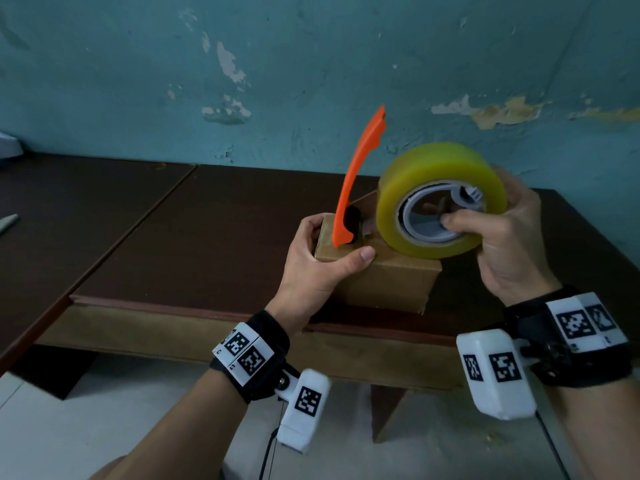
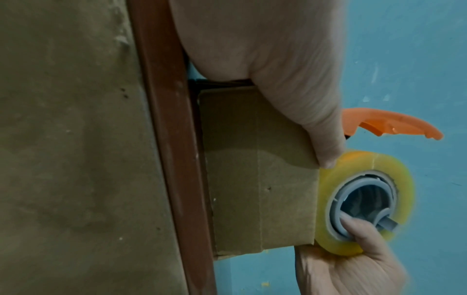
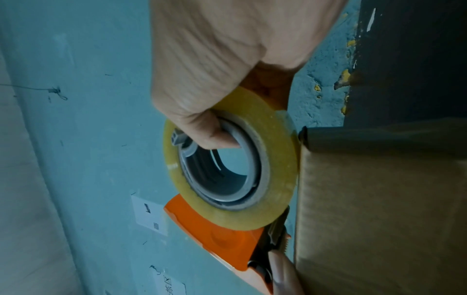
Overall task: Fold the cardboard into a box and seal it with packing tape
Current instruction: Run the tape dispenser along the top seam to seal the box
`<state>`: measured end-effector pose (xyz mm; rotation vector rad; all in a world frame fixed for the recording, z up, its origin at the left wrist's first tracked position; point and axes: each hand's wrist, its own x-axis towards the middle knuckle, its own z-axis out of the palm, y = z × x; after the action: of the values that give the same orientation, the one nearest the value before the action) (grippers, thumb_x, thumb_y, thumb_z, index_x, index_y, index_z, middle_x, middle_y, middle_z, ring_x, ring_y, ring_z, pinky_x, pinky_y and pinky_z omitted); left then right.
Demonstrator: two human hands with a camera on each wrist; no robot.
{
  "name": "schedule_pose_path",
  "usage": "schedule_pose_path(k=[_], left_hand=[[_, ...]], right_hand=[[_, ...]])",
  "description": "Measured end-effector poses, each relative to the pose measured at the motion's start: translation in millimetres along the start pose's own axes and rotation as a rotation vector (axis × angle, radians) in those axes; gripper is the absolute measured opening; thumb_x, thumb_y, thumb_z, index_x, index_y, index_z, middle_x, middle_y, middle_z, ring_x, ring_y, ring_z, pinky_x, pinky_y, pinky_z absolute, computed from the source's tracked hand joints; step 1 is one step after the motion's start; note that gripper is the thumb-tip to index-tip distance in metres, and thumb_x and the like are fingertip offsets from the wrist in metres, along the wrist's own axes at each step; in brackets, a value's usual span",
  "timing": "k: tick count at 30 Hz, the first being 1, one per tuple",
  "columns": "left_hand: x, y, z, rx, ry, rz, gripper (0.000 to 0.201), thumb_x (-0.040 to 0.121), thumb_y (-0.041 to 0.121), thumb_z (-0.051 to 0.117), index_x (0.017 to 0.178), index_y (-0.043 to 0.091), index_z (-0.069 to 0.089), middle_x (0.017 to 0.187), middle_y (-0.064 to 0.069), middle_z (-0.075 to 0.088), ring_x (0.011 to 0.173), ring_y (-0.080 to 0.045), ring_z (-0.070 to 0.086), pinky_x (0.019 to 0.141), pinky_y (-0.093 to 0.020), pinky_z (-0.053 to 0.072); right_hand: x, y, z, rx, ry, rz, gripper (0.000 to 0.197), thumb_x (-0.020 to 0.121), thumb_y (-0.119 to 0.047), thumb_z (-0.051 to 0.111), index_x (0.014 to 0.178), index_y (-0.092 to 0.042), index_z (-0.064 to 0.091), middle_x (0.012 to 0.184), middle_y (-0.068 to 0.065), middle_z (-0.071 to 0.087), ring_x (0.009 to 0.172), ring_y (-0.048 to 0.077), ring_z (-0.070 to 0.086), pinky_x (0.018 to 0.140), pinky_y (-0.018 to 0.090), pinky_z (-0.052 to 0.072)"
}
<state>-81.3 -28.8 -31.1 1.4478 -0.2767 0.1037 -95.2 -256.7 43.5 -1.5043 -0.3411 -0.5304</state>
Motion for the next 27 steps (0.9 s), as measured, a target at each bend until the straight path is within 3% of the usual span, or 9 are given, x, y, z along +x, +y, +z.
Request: schedule_pose_path(k=[5, 10, 13, 17, 20, 25, 27], left_hand=[[-0.4, 0.5, -0.5, 0.018, 0.002, 0.006, 0.079, 0.06, 0.049, 0.09, 0.127, 0.021, 0.059, 0.115, 0.004, 0.069, 0.102, -0.002, 0.069, 0.087, -0.022, 0.057], [-1.2, 3.7, 0.8, -0.023, -0.008, 0.0, 0.082, 0.059, 0.045, 0.091, 0.129, 0.019, 0.057, 0.109, 0.012, 0.07, 0.099, 0.002, 0.069, 0.084, -0.019, 0.056], [-0.3, 4.0, -0.4, -0.014, -0.02, 0.005, 0.083, 0.061, 0.037, 0.095, 0.131, 0.02, 0.056, 0.111, 0.017, 0.073, 0.106, -0.001, 0.07, 0.087, -0.022, 0.057], [0.4, 4.8, -3.5, 0.075, -0.039, 0.054, 0.083, 0.066, 0.049, 0.089, 0.137, 0.032, 0.051, 0.129, 0.002, 0.064, 0.118, -0.01, 0.065, 0.099, -0.031, 0.056], [-0.9, 6.4, -3.2, 0.137, -0.044, 0.115, 0.077, 0.076, 0.047, 0.084, 0.142, 0.03, 0.05, 0.131, 0.006, 0.063, 0.123, -0.006, 0.061, 0.101, -0.022, 0.051], [-2.9, 3.3, -2.6, 0.188, -0.015, 0.154, 0.077, 0.082, 0.038, 0.089, 0.143, 0.024, 0.045, 0.13, 0.005, 0.062, 0.122, -0.003, 0.059, 0.098, -0.018, 0.051], [-4.6, 5.4, -2.3, 0.219, 0.025, 0.187, 0.074, 0.079, 0.035, 0.089, 0.136, 0.021, 0.045, 0.129, 0.008, 0.06, 0.122, 0.0, 0.058, 0.099, -0.016, 0.049]], right_hand=[[3.3, 2.6, 2.2, -0.026, 0.014, -0.035, 0.038, 0.062, 0.009, 0.066, 0.089, -0.017, 0.071, 0.086, 0.002, 0.073, 0.091, 0.027, 0.072, 0.082, 0.042, 0.061], [2.7, 4.1, 4.7, -0.038, 0.002, -0.077, 0.034, 0.063, 0.003, 0.067, 0.092, -0.015, 0.069, 0.088, -0.006, 0.074, 0.092, 0.022, 0.072, 0.083, 0.036, 0.061], [2.0, 4.9, 6.8, -0.051, 0.008, -0.088, 0.035, 0.067, 0.007, 0.063, 0.092, -0.017, 0.069, 0.088, -0.009, 0.075, 0.093, 0.021, 0.073, 0.085, 0.037, 0.06], [1.2, 4.5, 8.4, -0.05, 0.023, -0.103, 0.032, 0.065, 0.001, 0.066, 0.093, -0.016, 0.069, 0.09, -0.005, 0.075, 0.094, 0.022, 0.073, 0.085, 0.037, 0.06], [-0.2, 4.7, 9.8, -0.034, 0.031, -0.097, 0.031, 0.063, -0.01, 0.067, 0.093, -0.014, 0.069, 0.091, 0.0, 0.073, 0.093, 0.023, 0.073, 0.085, 0.038, 0.06], [-0.3, 6.5, 8.3, -0.039, 0.027, -0.079, 0.035, 0.067, 0.007, 0.061, 0.093, -0.015, 0.07, 0.091, -0.001, 0.074, 0.096, 0.024, 0.072, 0.088, 0.038, 0.06], [-0.4, 6.5, 8.7, -0.035, 0.032, -0.074, 0.036, 0.066, 0.008, 0.06, 0.093, -0.014, 0.069, 0.093, 0.005, 0.073, 0.095, 0.024, 0.073, 0.087, 0.039, 0.06]])
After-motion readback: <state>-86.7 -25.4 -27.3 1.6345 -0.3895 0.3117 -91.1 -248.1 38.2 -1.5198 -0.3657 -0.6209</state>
